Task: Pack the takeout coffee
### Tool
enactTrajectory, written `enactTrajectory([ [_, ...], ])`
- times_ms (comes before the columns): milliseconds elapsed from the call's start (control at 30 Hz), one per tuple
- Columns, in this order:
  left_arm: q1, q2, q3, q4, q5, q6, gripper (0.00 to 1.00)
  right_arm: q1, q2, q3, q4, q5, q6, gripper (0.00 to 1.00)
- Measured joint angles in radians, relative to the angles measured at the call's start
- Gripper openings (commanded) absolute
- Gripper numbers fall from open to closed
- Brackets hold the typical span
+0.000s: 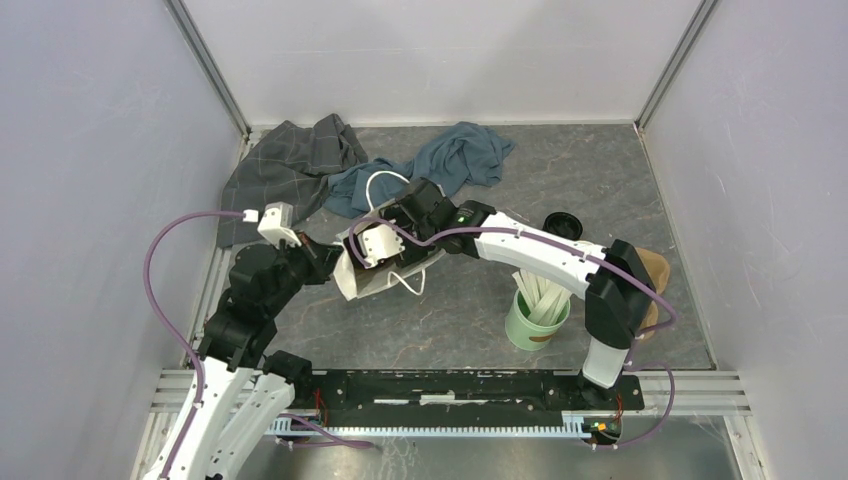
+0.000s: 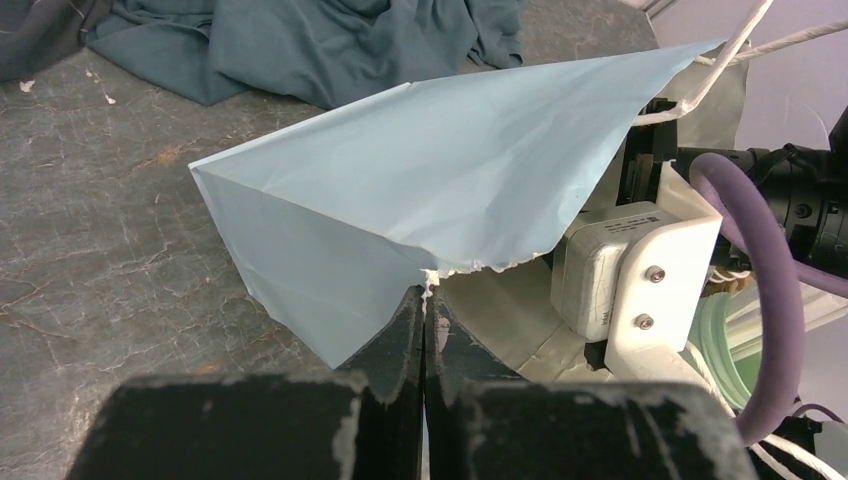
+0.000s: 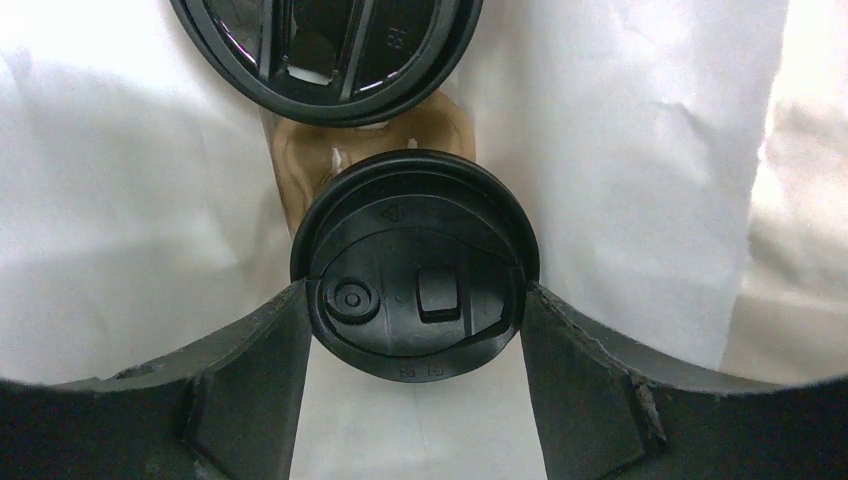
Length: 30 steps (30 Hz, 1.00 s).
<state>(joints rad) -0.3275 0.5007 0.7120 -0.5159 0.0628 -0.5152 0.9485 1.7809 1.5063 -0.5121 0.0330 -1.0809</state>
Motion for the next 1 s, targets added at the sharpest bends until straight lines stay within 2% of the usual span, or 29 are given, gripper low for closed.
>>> enactTrajectory([
  [1000,0.0,0.033,0.02,-0.007,-0.005,0.002,0.02,-0.006,0.035,-0.027,0.074,-0.057,0.008,0.0],
])
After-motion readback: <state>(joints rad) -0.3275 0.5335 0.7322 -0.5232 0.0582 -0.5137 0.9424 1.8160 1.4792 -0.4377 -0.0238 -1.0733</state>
